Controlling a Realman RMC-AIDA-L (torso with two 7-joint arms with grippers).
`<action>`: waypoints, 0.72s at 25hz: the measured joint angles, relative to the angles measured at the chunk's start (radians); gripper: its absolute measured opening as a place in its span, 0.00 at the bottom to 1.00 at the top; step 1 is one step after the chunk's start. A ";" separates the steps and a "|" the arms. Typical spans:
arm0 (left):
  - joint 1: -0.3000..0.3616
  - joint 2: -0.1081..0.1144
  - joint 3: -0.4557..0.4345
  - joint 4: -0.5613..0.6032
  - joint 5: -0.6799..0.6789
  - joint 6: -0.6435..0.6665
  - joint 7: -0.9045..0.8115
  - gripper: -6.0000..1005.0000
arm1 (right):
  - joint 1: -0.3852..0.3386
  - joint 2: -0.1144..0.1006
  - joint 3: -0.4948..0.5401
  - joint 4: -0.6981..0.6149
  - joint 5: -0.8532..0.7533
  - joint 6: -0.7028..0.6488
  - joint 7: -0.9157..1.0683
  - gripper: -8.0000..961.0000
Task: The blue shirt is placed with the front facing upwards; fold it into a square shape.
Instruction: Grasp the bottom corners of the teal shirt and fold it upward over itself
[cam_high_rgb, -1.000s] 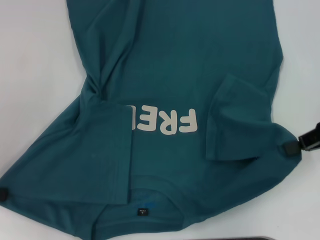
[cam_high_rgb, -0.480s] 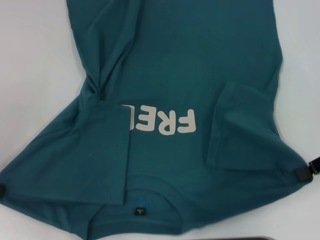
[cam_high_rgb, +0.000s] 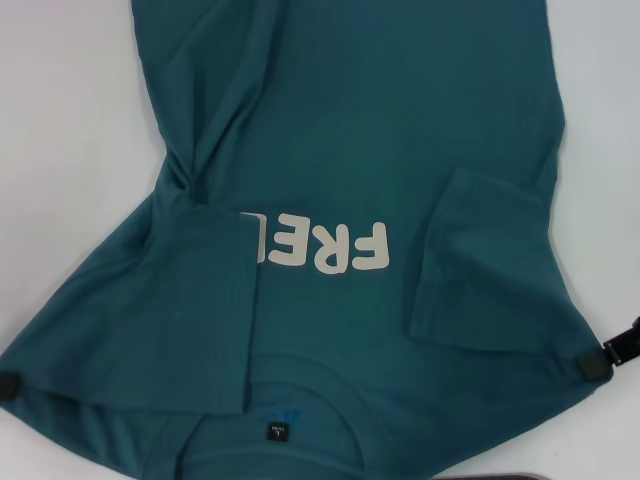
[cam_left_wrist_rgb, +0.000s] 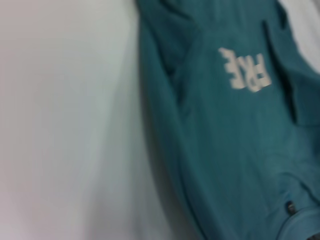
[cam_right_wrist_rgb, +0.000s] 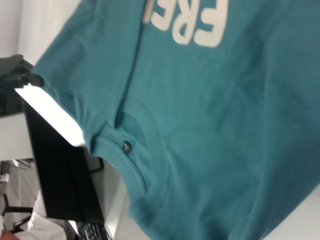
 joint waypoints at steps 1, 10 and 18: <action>0.000 0.003 0.000 0.000 -0.011 0.011 0.005 0.05 | -0.003 0.000 0.000 0.000 0.012 0.000 -0.003 0.02; -0.001 0.036 0.000 0.037 -0.155 0.062 0.053 0.05 | -0.040 -0.016 0.018 0.010 0.121 0.000 -0.043 0.02; -0.043 0.040 -0.001 0.045 -0.190 0.031 0.056 0.05 | -0.041 -0.033 0.126 0.011 0.130 0.004 -0.063 0.02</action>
